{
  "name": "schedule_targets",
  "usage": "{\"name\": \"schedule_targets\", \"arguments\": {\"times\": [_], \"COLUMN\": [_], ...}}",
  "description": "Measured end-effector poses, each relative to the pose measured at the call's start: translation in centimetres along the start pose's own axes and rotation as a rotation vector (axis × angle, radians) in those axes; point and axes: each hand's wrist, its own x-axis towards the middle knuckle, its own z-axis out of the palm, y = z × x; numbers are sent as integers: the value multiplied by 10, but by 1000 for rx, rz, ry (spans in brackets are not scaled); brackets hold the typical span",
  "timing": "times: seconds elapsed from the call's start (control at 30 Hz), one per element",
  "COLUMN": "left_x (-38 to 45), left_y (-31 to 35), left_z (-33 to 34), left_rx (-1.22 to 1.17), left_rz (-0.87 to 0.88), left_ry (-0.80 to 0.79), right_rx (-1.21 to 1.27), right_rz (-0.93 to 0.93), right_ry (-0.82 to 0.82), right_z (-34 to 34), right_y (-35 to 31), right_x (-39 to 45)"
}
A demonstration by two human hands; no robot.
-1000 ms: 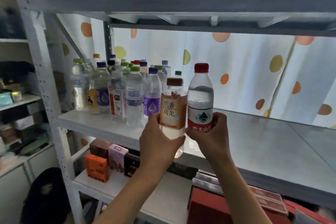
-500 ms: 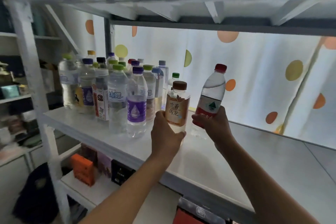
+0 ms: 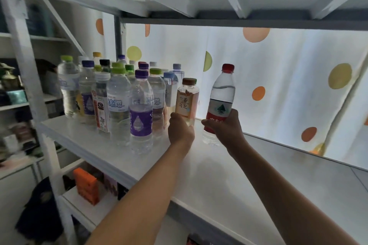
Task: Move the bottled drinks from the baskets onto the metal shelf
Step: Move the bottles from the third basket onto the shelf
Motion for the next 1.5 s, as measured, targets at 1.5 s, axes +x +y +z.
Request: {"name": "schedule_targets", "arguments": {"times": [1.5], "left_x": [-38], "left_y": [-72], "left_z": [-181], "left_rx": [452], "left_rz": [1048], "left_ry": [-201], "right_rx": [-17], "right_rz": [76], "right_ry": [-144], "right_z": [76], "right_y": [-10], "right_x": [-8]}}
